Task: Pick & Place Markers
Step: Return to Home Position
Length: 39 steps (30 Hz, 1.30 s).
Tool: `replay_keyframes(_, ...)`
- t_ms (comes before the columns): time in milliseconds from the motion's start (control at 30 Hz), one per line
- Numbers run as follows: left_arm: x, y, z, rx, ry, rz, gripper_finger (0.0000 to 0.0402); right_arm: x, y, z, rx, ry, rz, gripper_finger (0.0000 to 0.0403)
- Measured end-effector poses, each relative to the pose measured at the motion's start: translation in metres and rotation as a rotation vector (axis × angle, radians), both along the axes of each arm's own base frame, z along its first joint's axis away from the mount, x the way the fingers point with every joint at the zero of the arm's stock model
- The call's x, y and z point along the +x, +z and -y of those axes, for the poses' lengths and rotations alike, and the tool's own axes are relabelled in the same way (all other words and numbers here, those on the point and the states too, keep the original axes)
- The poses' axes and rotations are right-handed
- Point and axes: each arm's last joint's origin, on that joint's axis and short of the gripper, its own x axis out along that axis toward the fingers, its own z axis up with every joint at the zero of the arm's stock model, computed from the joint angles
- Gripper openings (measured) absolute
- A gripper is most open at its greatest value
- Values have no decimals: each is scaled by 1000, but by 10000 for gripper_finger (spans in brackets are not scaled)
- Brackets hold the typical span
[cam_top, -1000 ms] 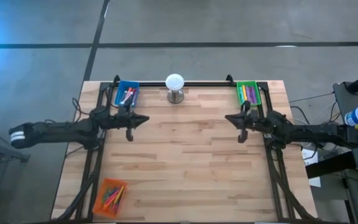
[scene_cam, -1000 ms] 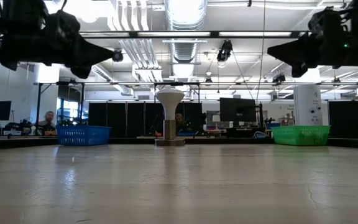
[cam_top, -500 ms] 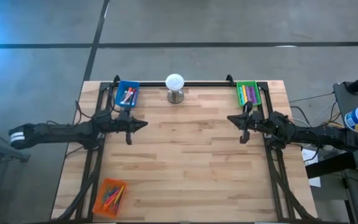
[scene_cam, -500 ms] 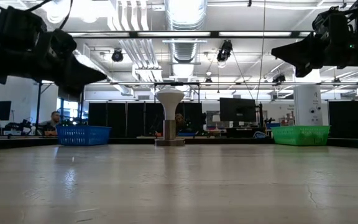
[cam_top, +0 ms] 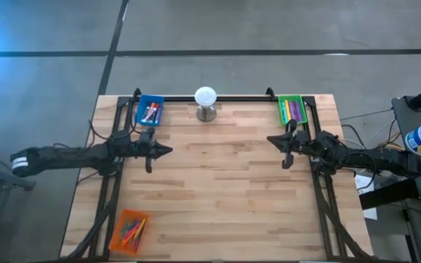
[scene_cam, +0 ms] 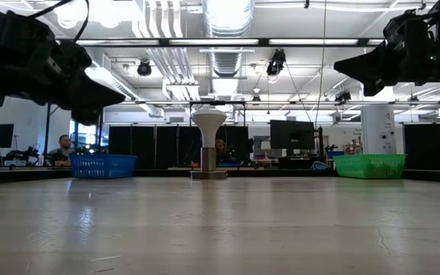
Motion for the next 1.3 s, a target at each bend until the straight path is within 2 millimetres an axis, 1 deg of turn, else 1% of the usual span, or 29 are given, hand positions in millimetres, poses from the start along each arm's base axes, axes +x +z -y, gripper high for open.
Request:
replay_keyframes(100, -3, 0, 1, 9, 0, -5, 0, 0, -3, 0, 8, 1, -26, 8)
replay_keyframes(200, -6, 3, 2, 10, 5, 12, 0, -2, 0, 0, -1, -4, -4, 8)
replay_keyframes(267, -8, 7, 2, 17, 6, 47, 0, -5, 1, 1, -3, -59, 7, 8)
replay_keyframes(400, -14, 12, 4, 41, 9, 100, 0, -12, 1, 4, 1, -223, 5, 8)
replay_keyframes(500, -19, 14, 5, 50, 38, 114, 0, -17, 2, 4, -16, -266, 10, 8)
replay_keyframes(633, -26, 12, 4, 50, 130, 102, 0, -25, 2, 3, -17, -324, 21, 8)
replay_keyframes(733, -31, 14, 6, 59, 149, 130, 0, -30, -1, 3, 6, -368, 6, 8)
replay_keyframes(800, -36, 16, 7, 82, 148, 158, 0, -31, -6, 3, 17, -399, -38, 8)
replay_keyframes(900, -36, 10, 7, 87, 161, 99, 0, -31, -8, 4, 21, -440, -56, 8)
replay_keyframes(1000, -36, 8, 5, 68, 232, 79, 0, -33, -7, 5, 18, -477, -46, 8)
replay_keyframes(1133, -36, 8, 5, 99, 231, 68, 0, -33, -7, 6, 1, -514, -64, 8)
replay_keyframes(1300, -35, 7, 5, 30, 239, 68, 0, -31, -9, 6, 41, -504, -68, 8)
